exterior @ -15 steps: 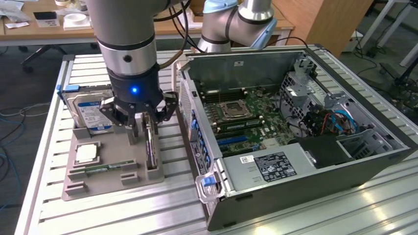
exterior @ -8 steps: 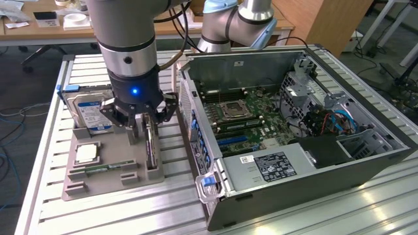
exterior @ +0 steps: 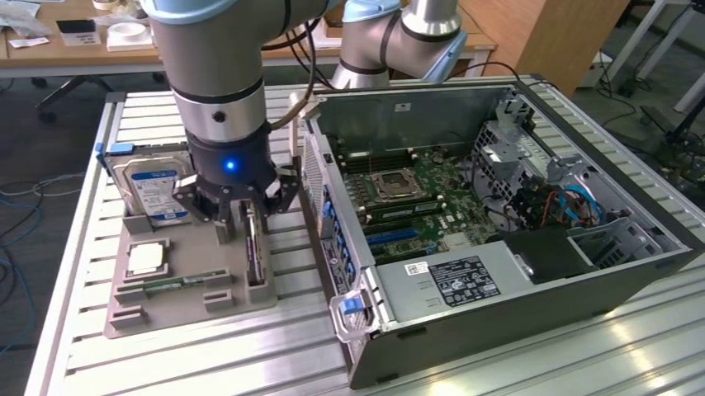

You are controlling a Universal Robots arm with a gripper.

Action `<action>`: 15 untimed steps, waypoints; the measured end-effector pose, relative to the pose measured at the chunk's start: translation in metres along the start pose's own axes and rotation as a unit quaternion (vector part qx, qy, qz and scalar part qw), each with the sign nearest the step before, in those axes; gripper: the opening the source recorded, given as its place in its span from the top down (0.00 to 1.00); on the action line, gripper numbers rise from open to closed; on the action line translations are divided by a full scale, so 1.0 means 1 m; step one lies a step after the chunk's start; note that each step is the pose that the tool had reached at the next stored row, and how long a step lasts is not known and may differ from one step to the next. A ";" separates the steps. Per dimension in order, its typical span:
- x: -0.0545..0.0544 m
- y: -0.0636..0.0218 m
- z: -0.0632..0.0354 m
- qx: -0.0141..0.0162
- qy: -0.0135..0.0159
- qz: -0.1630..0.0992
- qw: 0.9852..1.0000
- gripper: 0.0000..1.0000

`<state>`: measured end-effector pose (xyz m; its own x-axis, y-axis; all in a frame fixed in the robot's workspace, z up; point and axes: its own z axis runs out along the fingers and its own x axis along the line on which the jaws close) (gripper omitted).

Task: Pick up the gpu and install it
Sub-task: 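Pick up the gpu and move the gpu toward the slot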

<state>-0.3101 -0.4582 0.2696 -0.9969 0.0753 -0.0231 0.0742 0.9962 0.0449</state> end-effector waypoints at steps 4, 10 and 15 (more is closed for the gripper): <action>0.000 0.0034 0.0030 0.000 0.000 0.000 1.000 0.53; 0.001 0.0062 0.0119 -0.001 0.000 0.000 1.000 0.53; 0.001 0.0064 0.0210 -0.001 0.000 0.000 1.000 0.53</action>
<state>-0.3101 -0.4509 0.2489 -0.9969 0.0753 -0.0231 0.0742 0.9962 0.0461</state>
